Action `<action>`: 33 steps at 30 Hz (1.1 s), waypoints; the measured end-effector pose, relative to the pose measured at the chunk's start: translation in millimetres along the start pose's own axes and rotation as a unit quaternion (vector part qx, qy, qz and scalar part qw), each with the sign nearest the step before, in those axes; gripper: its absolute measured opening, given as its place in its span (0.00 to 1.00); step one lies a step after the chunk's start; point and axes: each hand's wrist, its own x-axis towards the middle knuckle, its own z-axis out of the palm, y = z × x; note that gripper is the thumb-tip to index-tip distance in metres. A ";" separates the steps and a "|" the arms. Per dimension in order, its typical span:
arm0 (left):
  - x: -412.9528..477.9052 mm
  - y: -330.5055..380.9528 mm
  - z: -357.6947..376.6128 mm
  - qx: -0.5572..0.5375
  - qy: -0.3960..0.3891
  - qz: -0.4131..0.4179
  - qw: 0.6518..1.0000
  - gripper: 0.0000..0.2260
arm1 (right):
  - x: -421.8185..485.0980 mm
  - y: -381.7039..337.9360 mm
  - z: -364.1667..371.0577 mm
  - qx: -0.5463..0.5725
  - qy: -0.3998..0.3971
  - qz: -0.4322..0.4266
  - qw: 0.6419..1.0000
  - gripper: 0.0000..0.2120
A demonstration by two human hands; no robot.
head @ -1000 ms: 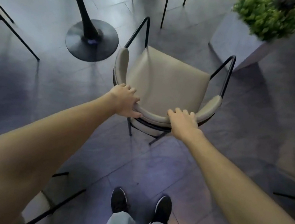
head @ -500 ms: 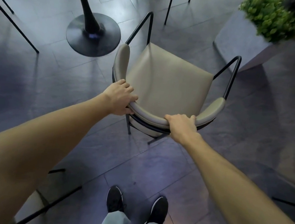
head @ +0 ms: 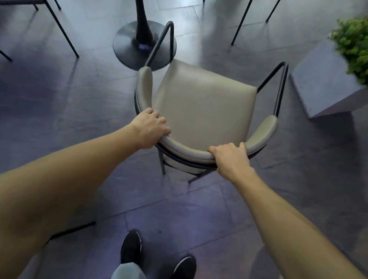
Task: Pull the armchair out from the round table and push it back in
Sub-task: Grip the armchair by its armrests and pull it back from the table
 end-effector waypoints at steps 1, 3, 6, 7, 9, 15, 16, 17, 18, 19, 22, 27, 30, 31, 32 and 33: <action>-1.3 0.7 -0.6 -0.003 -0.009 -0.008 1.000 0.16 | 3.6 2.3 -0.7 -0.009 0.006 -0.009 1.000 0.18; -3.4 2.8 -1.5 -0.009 -0.022 -0.023 0.999 0.16 | 11.6 7.3 -3.7 -0.027 0.018 -0.028 0.999 0.18; -4.6 6.2 -0.4 -0.022 -0.027 -0.052 0.998 0.17 | 24.2 16.0 -10.5 -0.051 0.034 -0.055 0.997 0.17; -4.6 6.8 0.2 -0.029 -0.029 -0.061 0.997 0.17 | 28.4 18.9 -12.7 -0.057 0.036 -0.065 0.996 0.17; -3.3 6.9 1.5 -0.040 -0.033 -0.081 0.995 0.17 | 36.0 23.3 -17.4 -0.066 0.044 -0.080 0.994 0.17; 9.6 1.2 0.4 -0.061 -0.055 -0.123 0.989 0.16 | 59.1 32.3 -30.6 -0.081 0.056 -0.104 0.990 0.16; 13.4 -0.7 -1.1 -0.066 -0.058 -0.127 0.988 0.16 | 64.3 35.1 -33.5 -0.082 0.057 -0.108 0.989 0.16; 17.2 -2.9 -2.5 -0.069 -0.060 -0.130 0.987 0.16 | 70.0 38.1 -36.6 -0.084 0.061 -0.112 0.988 0.16; 21.4 -5.5 -3.6 -0.071 -0.060 -0.134 0.987 0.16 | 76.5 41.3 -39.6 -0.087 0.069 -0.116 0.987 0.16; 25.6 -8.7 -5.0 -0.072 -0.058 -0.137 0.986 0.16 | 83.3 45.0 -43.0 -0.092 0.076 -0.119 0.986 0.16; 39.9 -22.2 -8.3 -0.080 -0.054 -0.134 0.986 0.15 | 105.7 56.5 -53.3 -0.099 0.085 -0.124 0.984 0.18; 66.7 -45.2 -18.1 -0.092 -0.055 -0.152 0.983 0.14 | 149.4 71.8 -75.3 -0.103 0.088 -0.137 0.981 0.19; 81.0 -58.9 -23.8 -0.102 -0.054 -0.166 0.979 0.14 | 174.2 80.3 -88.5 -0.110 0.090 -0.142 0.980 0.19; 84.2 -62.4 -25.0 -0.106 -0.055 -0.172 0.978 0.14 | 180.8 82.1 -91.5 -0.108 0.089 -0.145 0.979 0.19; 87.9 -64.1 -25.6 -0.109 -0.054 -0.178 0.976 0.14 | 186.8 84.5 -94.3 -0.108 0.091 -0.148 0.979 0.19; 91.4 -65.5 -26.2 -0.111 -0.054 -0.186 0.975 0.14 | 192.6 86.0 -97.2 -0.109 0.092 -0.151 0.978 0.19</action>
